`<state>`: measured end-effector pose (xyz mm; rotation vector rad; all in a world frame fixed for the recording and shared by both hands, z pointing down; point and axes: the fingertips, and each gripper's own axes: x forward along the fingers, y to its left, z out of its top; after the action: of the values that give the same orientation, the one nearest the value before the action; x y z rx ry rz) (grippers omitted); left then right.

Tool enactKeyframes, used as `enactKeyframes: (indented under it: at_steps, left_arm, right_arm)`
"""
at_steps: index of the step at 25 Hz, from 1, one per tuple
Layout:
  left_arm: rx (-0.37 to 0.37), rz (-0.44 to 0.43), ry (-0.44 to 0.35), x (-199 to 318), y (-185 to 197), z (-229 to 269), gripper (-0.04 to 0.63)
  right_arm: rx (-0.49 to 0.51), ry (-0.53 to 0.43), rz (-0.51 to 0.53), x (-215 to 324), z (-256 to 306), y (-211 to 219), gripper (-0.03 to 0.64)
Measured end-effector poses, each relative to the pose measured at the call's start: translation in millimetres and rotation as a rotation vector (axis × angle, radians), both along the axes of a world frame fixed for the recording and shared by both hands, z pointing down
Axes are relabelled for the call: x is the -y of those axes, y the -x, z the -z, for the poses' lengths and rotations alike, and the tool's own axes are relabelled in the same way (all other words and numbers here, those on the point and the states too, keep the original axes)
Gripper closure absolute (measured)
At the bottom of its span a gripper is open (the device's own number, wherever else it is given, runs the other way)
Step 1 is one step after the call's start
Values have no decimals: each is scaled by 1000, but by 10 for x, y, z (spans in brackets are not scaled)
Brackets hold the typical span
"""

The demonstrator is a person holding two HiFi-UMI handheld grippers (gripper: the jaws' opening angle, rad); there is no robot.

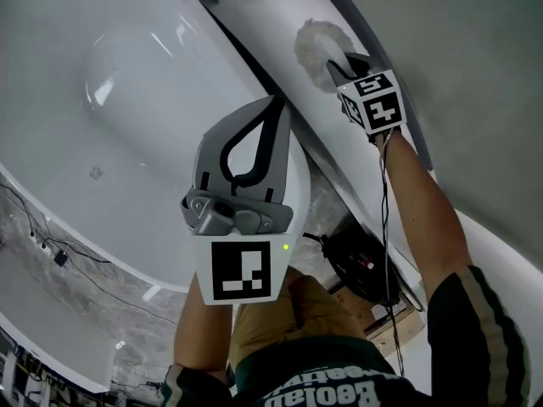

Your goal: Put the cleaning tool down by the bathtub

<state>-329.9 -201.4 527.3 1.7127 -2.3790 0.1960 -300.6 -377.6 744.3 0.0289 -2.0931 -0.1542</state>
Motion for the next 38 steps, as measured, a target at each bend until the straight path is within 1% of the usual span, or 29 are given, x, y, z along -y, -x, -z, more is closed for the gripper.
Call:
enactKeyframes:
  at_steps: [4, 7, 11, 15, 19, 21, 24, 28, 31, 38]
  left_arm:
    - [-19, 4, 9, -64, 53, -125, 586]
    - [-21, 11, 17, -84, 79, -171, 586]
    - [-21, 25, 28, -102, 89, -208, 586]
    - [5, 27, 56, -131, 98, -273, 586]
    - [36, 21, 78, -149, 76, -315, 586]
    - [39, 16, 79, -146, 57, -334, 586]
    - [4, 26, 67, -145, 48, -355, 586]
    - [-19, 30, 75, -91, 31, -396, 586]
    - [-29, 16, 72, -61, 18, -411, 586]
    - [-35, 10, 69, -49, 71, -458, 586]
  right_arm:
    - [-81, -3, -23, 37, -247, -16, 523]
    - [-125, 25, -48, 51, -391, -63, 523]
    - [-160, 71, -62, 27, -539, -127, 523]
    - [-213, 63, -96, 62, -663, -166, 523]
    - [-257, 103, -126, 58, -825, -207, 523]
    - [-258, 132, -147, 79, -862, -214, 523]
    - [-227, 164, -185, 97, -869, -240, 522]
    - [-178, 134, -182, 95, -855, -265, 523]
    - [-155, 145, -193, 87, -868, -265, 523]
    - [-134, 158, -196, 69, -889, -201, 522]
